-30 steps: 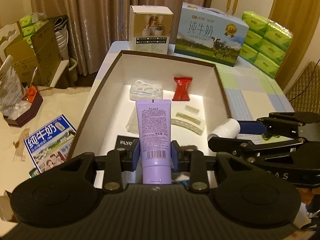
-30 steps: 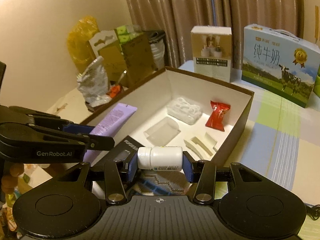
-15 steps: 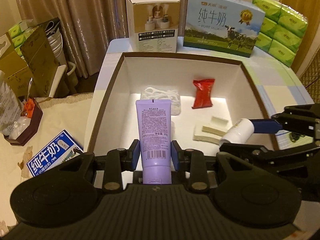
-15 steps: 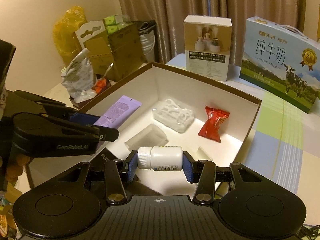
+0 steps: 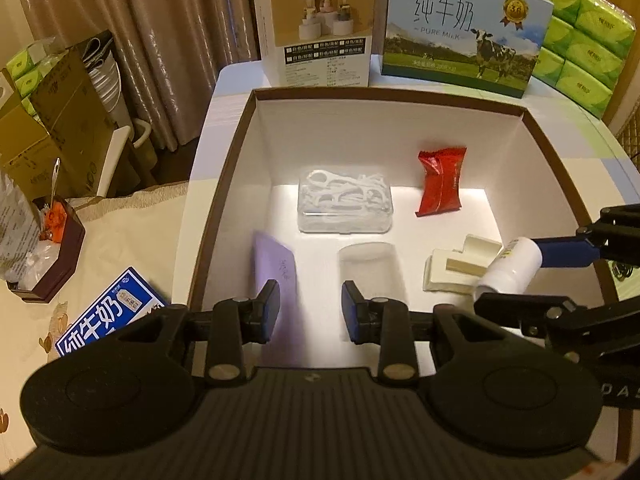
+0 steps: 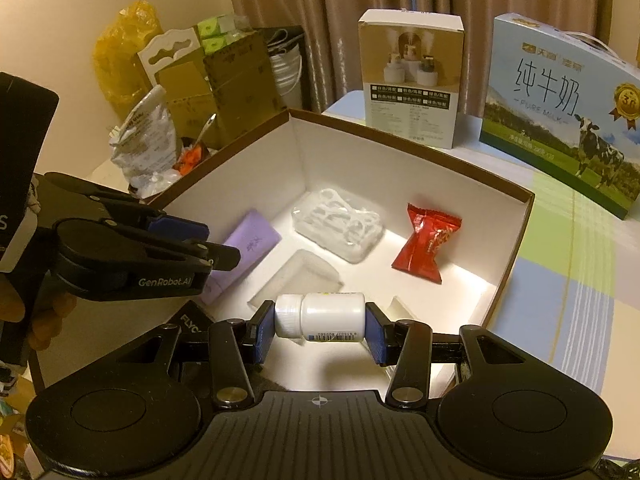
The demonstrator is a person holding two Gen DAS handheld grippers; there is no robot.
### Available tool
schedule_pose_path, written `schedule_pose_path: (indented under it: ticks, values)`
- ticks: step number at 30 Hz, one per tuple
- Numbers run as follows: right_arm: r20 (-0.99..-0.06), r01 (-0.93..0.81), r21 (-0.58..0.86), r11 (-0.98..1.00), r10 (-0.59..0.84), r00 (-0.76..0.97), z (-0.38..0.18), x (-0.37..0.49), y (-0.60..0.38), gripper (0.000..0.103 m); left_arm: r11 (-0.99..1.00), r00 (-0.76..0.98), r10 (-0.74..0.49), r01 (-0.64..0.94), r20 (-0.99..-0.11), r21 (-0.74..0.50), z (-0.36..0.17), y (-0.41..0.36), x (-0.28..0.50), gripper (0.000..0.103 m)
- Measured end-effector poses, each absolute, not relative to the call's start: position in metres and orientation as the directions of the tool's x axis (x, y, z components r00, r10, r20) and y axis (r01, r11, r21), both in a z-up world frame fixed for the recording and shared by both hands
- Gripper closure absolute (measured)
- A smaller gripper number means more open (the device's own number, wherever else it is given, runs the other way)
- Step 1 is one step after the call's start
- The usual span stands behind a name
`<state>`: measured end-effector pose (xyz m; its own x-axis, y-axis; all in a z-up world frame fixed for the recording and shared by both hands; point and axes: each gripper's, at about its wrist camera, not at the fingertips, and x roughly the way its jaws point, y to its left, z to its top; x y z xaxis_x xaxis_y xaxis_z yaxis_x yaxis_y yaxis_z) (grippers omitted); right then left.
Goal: Organize objects
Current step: 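Lower the purple tube and pill bottle into the box and open both grippers, then withdraw both tools from the box and move toward the cotton swab bag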
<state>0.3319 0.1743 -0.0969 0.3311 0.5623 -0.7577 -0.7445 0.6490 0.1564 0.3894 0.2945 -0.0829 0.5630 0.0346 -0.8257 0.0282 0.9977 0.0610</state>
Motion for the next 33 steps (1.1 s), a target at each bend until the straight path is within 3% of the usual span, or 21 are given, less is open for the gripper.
schedule_pose_path:
  ticks: [3,8,13,19,33]
  values:
    - [-0.760,-0.746,0.157,0.647,0.562,0.326,-0.098,0.333,0.176,0.059,0.998,0.556,0.031,0.031,-0.830,0.059,-0.083,0.296,0.388,0.067]
    - [-0.750,-0.751,0.152,0.642,0.570,0.335,-0.098,0.332,0.178,0.059,0.998,0.550,0.018,0.036,-0.835,0.045,-0.082,0.297,0.387,0.066]
    - [-0.741,-0.753,0.153,0.640,0.578,0.341,-0.096,0.333,0.176,0.048,0.999,0.550,0.011,0.039,-0.835,0.038,-0.078,0.296,0.384,0.058]
    - [-0.744,-0.752,0.163,0.639,0.580,0.332,-0.095,0.329,0.169,0.046,0.998,0.554,0.002,0.049,-0.833,0.036,-0.073,0.292,0.378,0.050]
    - [-0.735,-0.738,0.182,0.649,0.588,0.336,-0.087,0.315,0.153,0.042,0.998,0.553,-0.006,0.049,-0.833,0.025,-0.062,0.288,0.360,0.044]
